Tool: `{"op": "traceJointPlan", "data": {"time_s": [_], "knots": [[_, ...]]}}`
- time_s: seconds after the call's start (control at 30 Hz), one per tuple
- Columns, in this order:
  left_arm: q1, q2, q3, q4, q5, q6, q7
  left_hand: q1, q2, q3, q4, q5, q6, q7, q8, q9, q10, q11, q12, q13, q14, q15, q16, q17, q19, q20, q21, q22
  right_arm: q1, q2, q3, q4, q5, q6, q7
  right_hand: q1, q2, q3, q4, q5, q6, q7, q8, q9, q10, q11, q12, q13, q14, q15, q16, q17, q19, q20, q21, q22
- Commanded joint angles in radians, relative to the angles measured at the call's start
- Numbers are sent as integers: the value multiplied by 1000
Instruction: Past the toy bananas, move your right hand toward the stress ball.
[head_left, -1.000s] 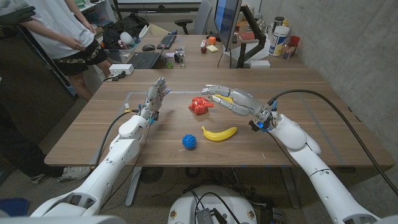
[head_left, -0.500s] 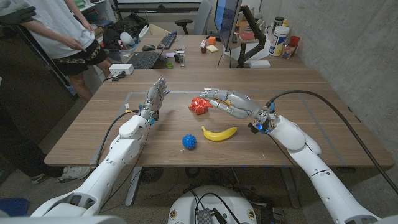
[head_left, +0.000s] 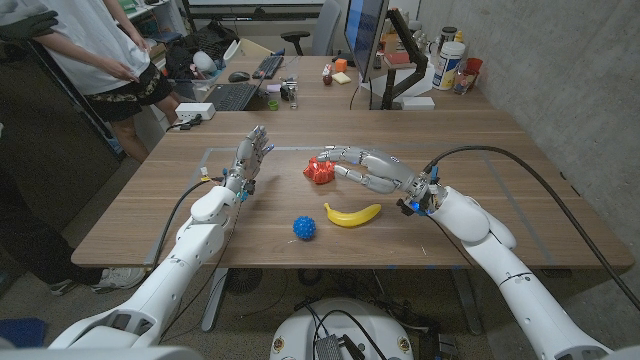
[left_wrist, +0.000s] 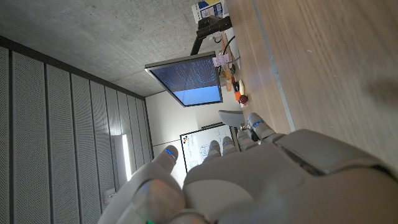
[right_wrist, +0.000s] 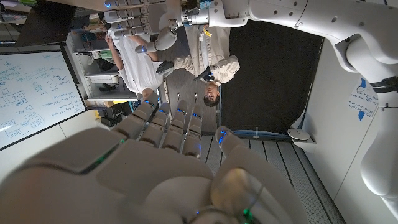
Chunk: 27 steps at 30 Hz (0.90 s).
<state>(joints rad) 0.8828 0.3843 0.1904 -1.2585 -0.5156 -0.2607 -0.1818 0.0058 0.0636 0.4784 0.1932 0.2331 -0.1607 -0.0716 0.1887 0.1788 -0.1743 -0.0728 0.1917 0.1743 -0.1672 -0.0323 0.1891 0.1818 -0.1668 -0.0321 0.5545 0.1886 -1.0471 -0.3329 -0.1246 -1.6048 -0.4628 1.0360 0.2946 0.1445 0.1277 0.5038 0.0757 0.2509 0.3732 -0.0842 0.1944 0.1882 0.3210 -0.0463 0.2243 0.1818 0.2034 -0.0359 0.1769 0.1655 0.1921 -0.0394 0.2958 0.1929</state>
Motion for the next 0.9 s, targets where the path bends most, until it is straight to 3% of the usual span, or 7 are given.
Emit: {"op": "traceJointPlan", "data": {"time_s": [0.03,0.9], "knots": [[1,2,-3,6,-1,-2,-4,-2,119,-5,3,7,-3,-10,-1,4,-44,-4,2,6,-58,-17,4,1,-58,-44,-2,1,0,-9,-9,-5,-25,-13,-12,11,33,-1,0,-1,-9,0,-5,4,-3,1,-3,2,-7,-50,-1,4,1,-83,-3,3],[4,-2,1,2,2,1,1,-2,119,-7,2,7,-4,-11,-1,4,-43,1,3,6,-55,-10,5,2,-57,-39,-5,1,-3,-36,-40,-4,-33,-32,-12,16,33,-5,-5,-5,-29,-5,-9,5,-17,-1,-10,3,-13,-39,-1,3,-5,-74,-8,4]]}}
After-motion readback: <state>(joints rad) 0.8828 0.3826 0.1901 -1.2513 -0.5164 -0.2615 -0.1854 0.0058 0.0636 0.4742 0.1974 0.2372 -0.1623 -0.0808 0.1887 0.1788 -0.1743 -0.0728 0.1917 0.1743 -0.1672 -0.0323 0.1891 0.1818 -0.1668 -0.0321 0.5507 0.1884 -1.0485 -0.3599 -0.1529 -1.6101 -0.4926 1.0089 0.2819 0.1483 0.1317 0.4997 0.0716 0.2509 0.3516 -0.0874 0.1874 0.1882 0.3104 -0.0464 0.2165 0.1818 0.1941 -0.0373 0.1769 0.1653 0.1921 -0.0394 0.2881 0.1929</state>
